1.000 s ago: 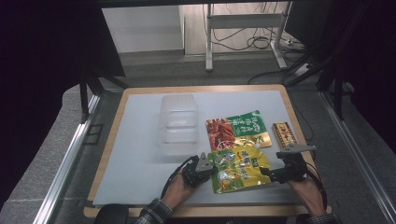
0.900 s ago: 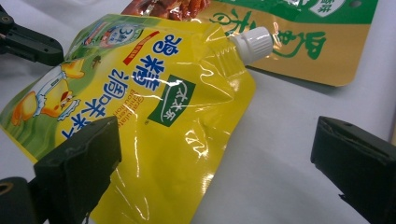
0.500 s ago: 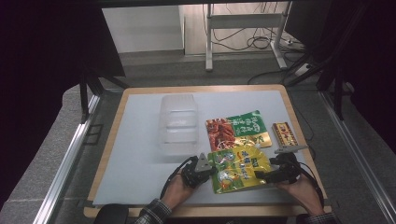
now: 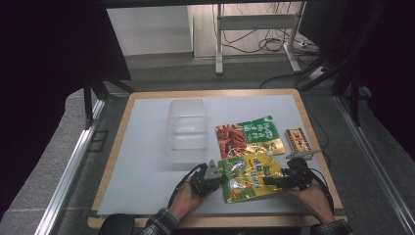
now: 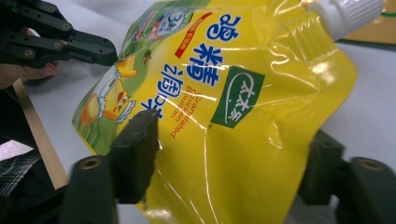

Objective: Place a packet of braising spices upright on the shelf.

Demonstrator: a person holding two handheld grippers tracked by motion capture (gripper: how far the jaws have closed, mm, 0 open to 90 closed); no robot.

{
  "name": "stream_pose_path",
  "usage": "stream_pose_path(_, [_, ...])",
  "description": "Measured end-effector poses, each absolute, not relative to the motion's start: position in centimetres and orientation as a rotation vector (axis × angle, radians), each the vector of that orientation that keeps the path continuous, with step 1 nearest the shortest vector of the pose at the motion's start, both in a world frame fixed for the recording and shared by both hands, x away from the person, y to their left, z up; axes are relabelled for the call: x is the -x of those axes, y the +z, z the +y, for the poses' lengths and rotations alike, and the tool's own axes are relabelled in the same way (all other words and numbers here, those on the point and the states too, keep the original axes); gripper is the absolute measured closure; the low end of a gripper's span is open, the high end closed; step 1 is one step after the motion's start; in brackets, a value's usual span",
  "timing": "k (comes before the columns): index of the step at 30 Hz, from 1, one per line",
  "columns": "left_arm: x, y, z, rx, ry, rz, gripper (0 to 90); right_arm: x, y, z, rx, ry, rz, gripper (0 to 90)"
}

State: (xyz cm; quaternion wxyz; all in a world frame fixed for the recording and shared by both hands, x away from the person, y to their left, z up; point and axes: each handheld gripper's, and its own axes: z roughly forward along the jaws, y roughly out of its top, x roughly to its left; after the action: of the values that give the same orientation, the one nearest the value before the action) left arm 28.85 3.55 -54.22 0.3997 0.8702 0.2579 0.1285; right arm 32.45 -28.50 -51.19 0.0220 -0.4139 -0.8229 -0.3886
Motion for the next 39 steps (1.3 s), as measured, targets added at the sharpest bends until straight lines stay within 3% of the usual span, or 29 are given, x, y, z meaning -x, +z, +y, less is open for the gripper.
stream_pose_path(2, [-28.8,-54.2,3.5,-2.197,0.325,0.655,90.0,-32.5,-51.1,-28.5,1.276,-1.207,-2.551,36.8])
stream_pose_path(7, [-29.0,-54.2,3.7,-2.195,0.309,0.657,90.0,-32.5,-50.6,-28.8,1.266,-1.249,-2.529,53.6])
stream_pose_path(13, [-29.1,-54.2,3.8,-2.182,0.295,0.666,89.9,-32.3,-50.4,-28.5,1.254,-1.259,-2.553,66.6])
stream_pose_path(14, [-29.0,-54.2,3.9,-2.174,0.311,0.680,86.1,-32.2,-49.9,-28.8,1.253,-1.321,-2.523,72.2])
stream_pose_path(16, [-29.0,-54.1,4.0,-2.172,0.318,0.687,84.4,-32.2,-49.7,-28.8,1.256,-1.329,-2.515,73.8])
stream_pose_path(18, [-28.7,-54.0,4.0,-2.174,0.359,0.677,79.3,-32.0,-49.5,-28.7,1.240,-1.349,-2.526,84.8])
stream_pose_path(24, [-27.5,-52.8,4.2,-2.198,0.499,0.603,71.3,-31.9,-48.8,-28.2,1.219,-1.388,-2.540,88.2])
stream_pose_path(39, [-26.5,-52.4,6.6,-2.114,0.427,0.659,39.5,-31.7,-47.1,-27.7,1.190,-1.473,-2.510,88.1])
